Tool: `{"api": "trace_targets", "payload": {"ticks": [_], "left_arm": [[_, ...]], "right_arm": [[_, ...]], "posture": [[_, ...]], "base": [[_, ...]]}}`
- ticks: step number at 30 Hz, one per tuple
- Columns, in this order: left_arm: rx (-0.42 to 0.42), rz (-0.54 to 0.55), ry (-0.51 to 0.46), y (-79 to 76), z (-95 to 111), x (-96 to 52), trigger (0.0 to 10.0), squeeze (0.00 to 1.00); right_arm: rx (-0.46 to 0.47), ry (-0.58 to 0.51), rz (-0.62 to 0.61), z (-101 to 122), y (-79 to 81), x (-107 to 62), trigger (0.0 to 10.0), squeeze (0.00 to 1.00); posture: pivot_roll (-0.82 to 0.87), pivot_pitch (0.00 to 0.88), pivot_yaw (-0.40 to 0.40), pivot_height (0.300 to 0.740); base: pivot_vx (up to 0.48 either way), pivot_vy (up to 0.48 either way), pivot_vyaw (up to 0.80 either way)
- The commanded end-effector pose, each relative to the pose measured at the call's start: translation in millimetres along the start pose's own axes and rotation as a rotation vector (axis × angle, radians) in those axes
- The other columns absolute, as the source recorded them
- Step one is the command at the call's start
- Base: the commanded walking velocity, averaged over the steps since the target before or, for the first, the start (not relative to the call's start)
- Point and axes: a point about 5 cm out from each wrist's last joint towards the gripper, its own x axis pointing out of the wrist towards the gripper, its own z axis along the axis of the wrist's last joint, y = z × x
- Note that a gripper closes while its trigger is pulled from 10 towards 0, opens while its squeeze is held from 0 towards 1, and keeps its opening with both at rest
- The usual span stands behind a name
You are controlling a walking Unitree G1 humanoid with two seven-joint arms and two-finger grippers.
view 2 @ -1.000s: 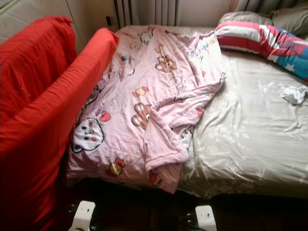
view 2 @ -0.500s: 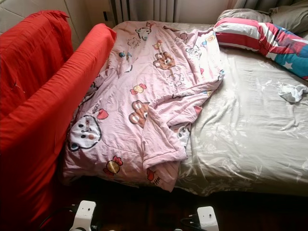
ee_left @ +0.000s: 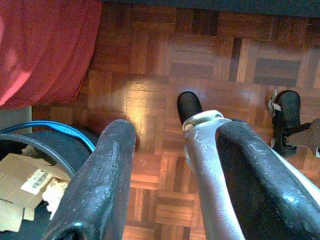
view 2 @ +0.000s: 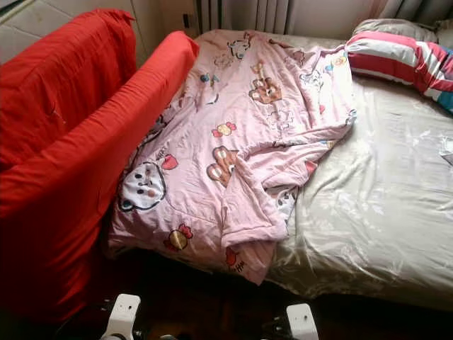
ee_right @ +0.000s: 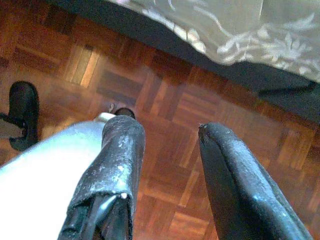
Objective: Clean up the room
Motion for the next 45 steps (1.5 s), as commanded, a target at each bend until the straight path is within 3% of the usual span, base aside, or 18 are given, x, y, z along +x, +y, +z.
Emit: {"api": "trace_targets", "payload": {"ticks": [1,20,45], "left_arm": [[0.003,0.006,0.024,0.8,-8.8,-1.8,10.0,0.0],[0.008,-0.002,0.035,1.6,-12.3,-2.6,10.0,0.0],[0.012,-0.003,0.043,0.8,-14.2,-3.0,10.0,0.0]], "right_arm": [[0.021,0.029,0.002,-7.4,2.2,-1.4,10.0,0.0],[0.029,0.025,0.001,-8.2,3.5,-1.7,10.0,0.0],[0.027,0.016,0.001,-3.9,3.6,-0.6,10.0,0.0]], "posture": [[-0.05,0.17,-0.005,0.74],[-0.05,0.15,0.0,0.74],[-0.05,0.152,0.001,0.74]], "base": [[0.0,0.0,0.0],[0.051,0.0,0.0],[0.247,0.0,0.0]]}}
